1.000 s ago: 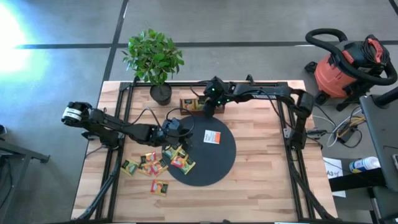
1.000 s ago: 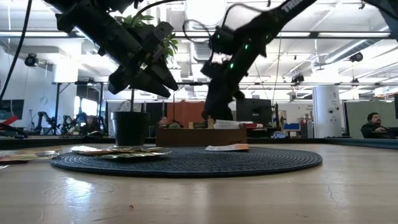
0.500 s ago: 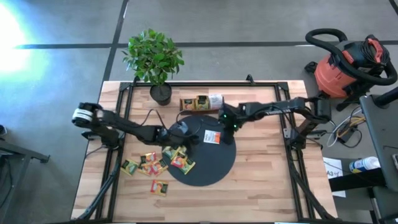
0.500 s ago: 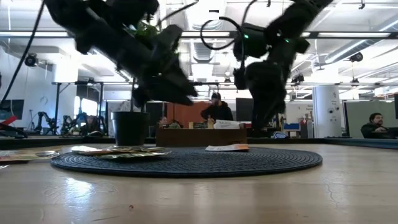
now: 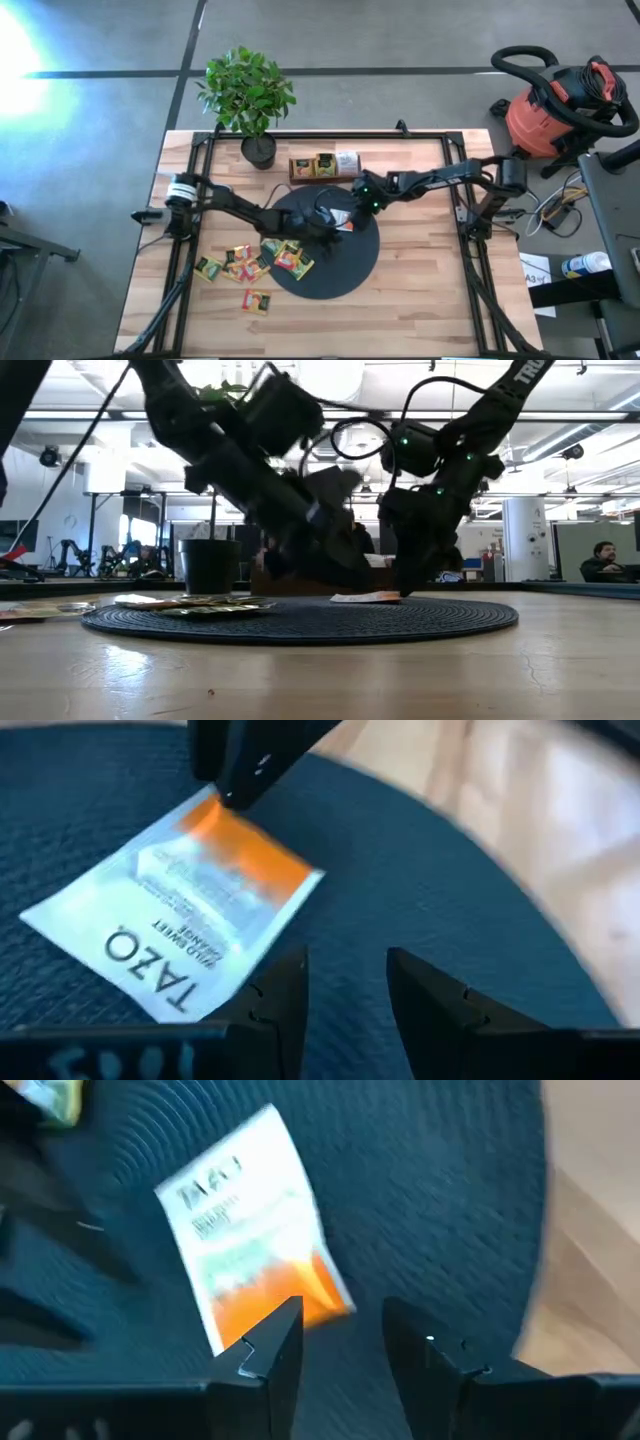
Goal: Pick & Place Tea
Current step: Put the white tea bag into the wooden organizer
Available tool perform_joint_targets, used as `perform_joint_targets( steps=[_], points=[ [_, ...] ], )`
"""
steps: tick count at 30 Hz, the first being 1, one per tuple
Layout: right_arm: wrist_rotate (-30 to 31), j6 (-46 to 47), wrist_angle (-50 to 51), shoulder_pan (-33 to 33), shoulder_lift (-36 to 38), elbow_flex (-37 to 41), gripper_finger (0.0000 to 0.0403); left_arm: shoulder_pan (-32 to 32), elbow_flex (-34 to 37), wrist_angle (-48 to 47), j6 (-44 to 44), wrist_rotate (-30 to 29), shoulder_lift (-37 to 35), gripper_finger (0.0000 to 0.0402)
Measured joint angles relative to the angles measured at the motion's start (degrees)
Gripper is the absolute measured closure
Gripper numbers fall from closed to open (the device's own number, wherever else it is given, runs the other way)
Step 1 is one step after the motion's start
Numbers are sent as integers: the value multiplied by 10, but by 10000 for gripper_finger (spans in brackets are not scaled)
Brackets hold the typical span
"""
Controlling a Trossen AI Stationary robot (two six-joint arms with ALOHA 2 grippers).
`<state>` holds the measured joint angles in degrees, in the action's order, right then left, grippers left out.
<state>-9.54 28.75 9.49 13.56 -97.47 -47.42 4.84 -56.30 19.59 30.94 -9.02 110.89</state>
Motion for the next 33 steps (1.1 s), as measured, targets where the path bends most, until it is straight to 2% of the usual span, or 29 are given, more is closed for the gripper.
perform_joint_targets(
  steps=[11,14,19,23,26,33],
  points=[
    [-23,11,-76,-2,-28,0,290,-11,-18,-10,10,-20,34,289],
    [-54,10,-81,-2,-29,0,302,-15,-18,-10,10,-26,34,289],
    [-55,8,-92,-5,-26,0,331,-19,-17,-11,6,-27,34,289],
    [-26,6,-95,-5,-28,0,349,-20,-17,-11,6,-31,34,289],
    [29,5,-93,-6,-27,0,348,-20,-17,-11,6,-33,34,289],
    [50,-55,-98,-6,-26,0,312,-20,-16,-11,4,-32,34,289]
  ],
)
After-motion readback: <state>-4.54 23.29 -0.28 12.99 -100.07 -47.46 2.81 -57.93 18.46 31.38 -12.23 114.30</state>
